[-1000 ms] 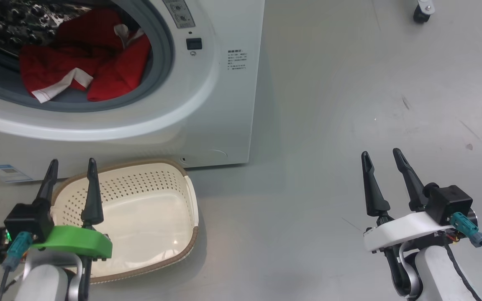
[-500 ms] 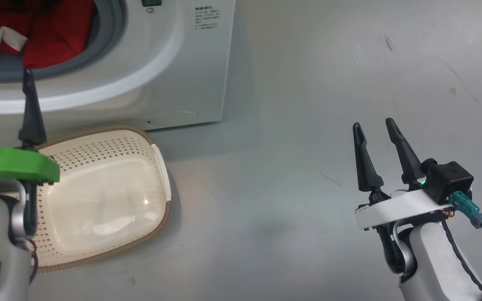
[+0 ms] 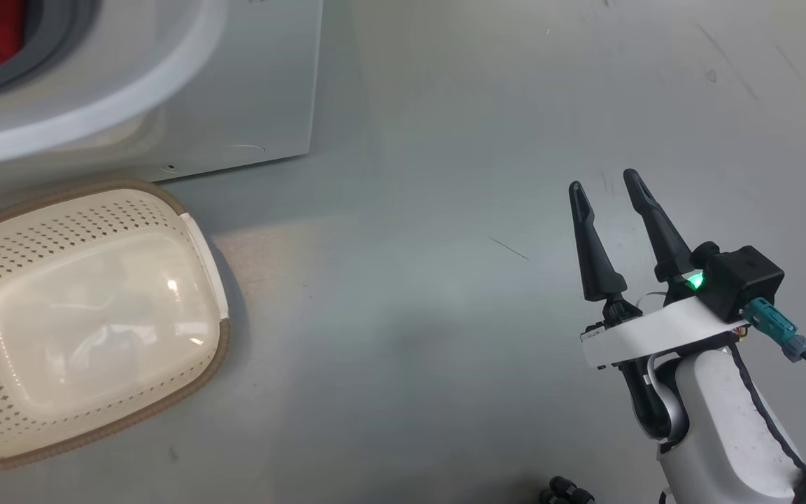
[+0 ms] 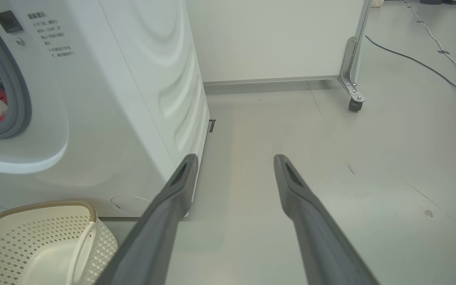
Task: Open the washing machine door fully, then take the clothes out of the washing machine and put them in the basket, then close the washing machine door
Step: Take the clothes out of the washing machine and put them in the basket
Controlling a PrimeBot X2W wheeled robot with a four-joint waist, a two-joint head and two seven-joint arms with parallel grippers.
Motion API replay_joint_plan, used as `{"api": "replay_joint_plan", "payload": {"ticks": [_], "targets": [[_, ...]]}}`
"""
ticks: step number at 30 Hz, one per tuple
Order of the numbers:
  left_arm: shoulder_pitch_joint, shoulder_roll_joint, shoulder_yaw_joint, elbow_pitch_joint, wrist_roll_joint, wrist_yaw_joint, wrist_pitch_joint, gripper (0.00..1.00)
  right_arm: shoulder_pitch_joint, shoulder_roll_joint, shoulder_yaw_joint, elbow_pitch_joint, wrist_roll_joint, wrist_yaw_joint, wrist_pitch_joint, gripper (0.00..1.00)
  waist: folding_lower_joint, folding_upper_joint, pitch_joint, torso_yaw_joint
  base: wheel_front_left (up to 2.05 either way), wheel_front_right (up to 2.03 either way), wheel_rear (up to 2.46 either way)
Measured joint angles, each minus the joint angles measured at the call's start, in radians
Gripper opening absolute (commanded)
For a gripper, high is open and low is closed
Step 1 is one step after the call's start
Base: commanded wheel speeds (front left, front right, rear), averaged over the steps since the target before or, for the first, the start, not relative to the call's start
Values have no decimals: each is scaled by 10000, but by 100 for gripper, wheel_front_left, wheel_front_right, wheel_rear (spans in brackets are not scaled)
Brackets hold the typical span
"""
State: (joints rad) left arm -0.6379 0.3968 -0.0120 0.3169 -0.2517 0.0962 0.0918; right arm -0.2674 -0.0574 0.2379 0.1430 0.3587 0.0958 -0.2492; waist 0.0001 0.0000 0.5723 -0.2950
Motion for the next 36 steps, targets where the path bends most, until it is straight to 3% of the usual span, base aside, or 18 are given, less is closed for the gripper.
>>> {"api": "replay_joint_plan", "payload": {"ticks": [15, 36], "targets": [[-2229, 1168, -8, 1507, 930, 46, 1743, 100, -315, 111, 393, 73, 169, 88, 0, 100, 0, 0, 778, -716, 0, 0, 0], [-3741, 1450, -510, 3103, 1570, 102, 2757, 100, -572, 132, 470, 25, 533, 88, 0, 100, 0, 0, 1347, -1064, 0, 0, 0]]}}
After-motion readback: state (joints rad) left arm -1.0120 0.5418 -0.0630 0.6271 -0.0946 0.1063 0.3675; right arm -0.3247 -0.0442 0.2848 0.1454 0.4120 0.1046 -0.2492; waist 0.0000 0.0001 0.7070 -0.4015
